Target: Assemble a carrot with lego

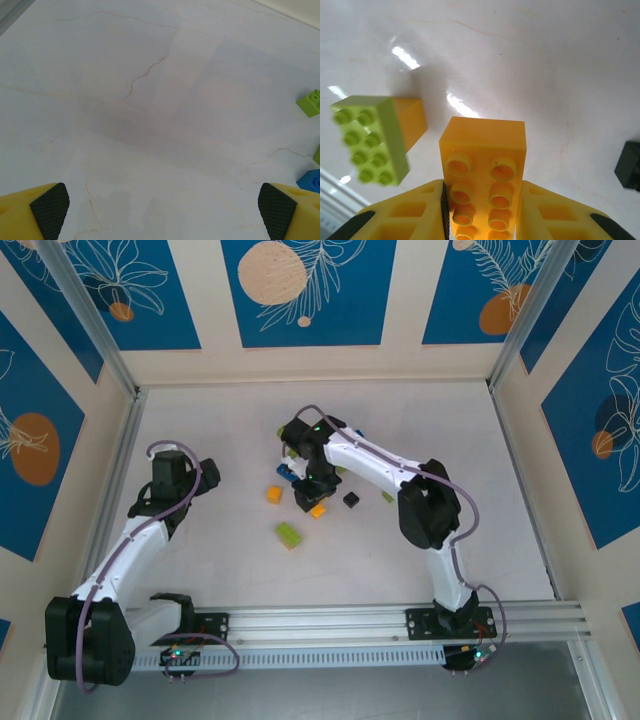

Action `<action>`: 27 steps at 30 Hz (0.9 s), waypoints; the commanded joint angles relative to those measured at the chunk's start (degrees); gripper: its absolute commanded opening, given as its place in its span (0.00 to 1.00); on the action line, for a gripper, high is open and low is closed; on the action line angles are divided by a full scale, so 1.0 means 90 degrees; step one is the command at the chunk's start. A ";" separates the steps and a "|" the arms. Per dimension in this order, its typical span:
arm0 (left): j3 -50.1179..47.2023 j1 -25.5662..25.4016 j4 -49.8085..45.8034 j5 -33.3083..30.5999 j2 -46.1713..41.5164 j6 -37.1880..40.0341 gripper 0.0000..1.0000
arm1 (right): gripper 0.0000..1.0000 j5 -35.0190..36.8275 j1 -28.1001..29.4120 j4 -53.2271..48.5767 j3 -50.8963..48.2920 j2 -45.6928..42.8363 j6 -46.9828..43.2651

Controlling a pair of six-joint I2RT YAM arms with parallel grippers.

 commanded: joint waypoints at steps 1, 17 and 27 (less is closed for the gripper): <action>0.0099 0.0096 -0.0022 -0.0032 -0.0130 -0.0033 0.99 | 0.35 -0.0412 0.0215 -0.0224 -0.0102 -0.0344 0.0461; 0.0070 0.0097 -0.0025 -0.0029 -0.0206 -0.0041 1.00 | 0.35 -0.0374 0.0915 -0.0250 0.0664 0.0377 0.1295; 0.0065 0.0098 -0.0033 -0.0099 -0.0184 -0.0044 1.00 | 0.34 -0.0350 0.1004 -0.0343 0.0816 0.0655 0.1249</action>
